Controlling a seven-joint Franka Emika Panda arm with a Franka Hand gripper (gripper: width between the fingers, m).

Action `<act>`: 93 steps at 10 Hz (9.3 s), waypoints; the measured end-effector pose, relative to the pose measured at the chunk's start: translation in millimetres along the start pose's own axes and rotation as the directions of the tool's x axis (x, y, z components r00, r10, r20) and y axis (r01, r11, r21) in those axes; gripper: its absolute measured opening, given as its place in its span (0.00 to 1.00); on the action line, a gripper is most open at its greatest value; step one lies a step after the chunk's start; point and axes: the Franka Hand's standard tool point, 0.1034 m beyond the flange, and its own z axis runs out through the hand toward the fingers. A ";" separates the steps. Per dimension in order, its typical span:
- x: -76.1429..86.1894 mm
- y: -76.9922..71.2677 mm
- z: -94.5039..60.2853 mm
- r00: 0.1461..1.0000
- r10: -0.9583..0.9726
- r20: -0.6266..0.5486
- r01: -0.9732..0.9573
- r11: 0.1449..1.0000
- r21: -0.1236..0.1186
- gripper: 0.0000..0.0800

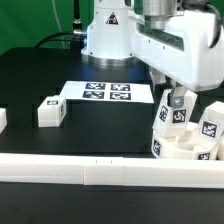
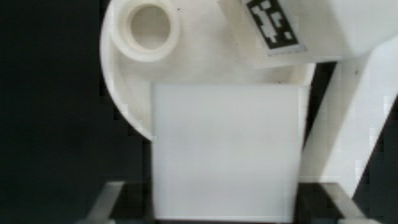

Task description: Assemble stool

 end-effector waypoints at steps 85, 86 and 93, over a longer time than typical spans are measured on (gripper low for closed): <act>-7.8 -9.6 11.6 0.812 0.569 0.127 -0.583 0.799 0.147 0.42; -8.8 -9.4 11.6 0.772 0.621 0.139 -0.635 0.763 0.119 0.42; -18.9 -14.9 -18.9 0.706 0.680 0.198 -0.706 0.696 0.127 0.78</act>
Offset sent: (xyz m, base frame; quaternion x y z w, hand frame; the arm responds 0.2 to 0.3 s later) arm -0.0114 -0.0105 -0.0041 0.0301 0.0239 0.2508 0.9673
